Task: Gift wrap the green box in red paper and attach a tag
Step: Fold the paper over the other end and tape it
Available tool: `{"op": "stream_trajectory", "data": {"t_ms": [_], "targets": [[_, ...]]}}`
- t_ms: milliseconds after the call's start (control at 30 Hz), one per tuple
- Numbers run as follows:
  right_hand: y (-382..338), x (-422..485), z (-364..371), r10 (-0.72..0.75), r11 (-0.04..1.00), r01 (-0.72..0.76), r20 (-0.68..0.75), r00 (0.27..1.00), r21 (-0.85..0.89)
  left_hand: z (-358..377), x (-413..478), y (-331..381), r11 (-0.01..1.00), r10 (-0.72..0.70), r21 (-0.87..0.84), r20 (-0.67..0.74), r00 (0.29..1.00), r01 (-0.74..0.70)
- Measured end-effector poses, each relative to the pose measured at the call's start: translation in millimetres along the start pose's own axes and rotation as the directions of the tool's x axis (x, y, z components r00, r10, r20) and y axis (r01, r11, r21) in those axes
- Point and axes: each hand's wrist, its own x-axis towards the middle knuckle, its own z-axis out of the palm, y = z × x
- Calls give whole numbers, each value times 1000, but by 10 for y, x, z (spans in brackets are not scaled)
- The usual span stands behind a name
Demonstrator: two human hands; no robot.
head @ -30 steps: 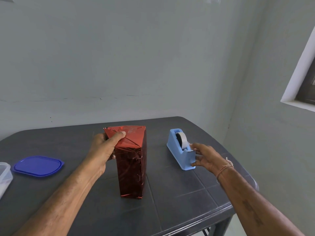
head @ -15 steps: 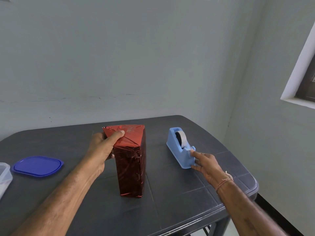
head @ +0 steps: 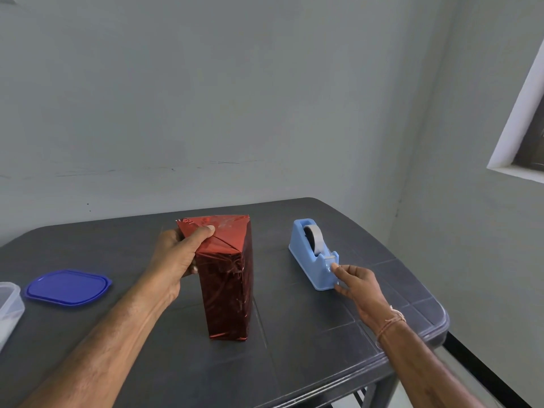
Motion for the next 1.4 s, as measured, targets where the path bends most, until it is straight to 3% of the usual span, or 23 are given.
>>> {"op": "stream_trajectory", "data": {"t_ms": [233, 433, 567, 700, 767, 900, 1033, 1167, 1267, 1400], "targets": [[84, 117, -6, -63, 990, 58, -40, 997, -128, -2, 3, -4, 1000, -5, 1, -6, 1000, 5], [150, 168, 57, -38, 993, 28, -84, 996, -119, 4, 15, -8, 1000, -3, 1, 1, 1000, 3], [322, 125, 75, -145, 902, 75, -135, 980, -425, 22, 11, -21, 1000, 3, -4, 0, 1000, -3], [373, 106, 42, -85, 923, 15, -167, 982, -385, 9, 13, -15, 999, 23, 27, 6, 1000, -24], [318, 71, 23, 1, 954, -37, -120, 993, -297, 7, 18, -19, 999, 31, 19, 9, 999, -32], [-90, -186, 21, 44, 972, -7, 151, 988, -236, 17, 11, -21, 999, 33, 24, 9, 999, -33], [-782, -370, 188, -78, 952, 205, 465, 882, -229, 14, -20, -14, 1000, 28, 11, 10, 1000, -28], [-1528, -504, 603, -150, 826, 478, 700, 698, -300, 13, -42, 13, 999, 31, -9, 17, 999, -30], [-1921, -548, 970, -87, 713, 623, 840, 535, -323, 8, -45, 22, 1000, 24, -15, 16, 1000, -23], [-2148, -491, 1399, 52, 542, 743, 898, 437, -393, 18, -70, 17, 999, 20, -38, 18, 1000, -20]]}}
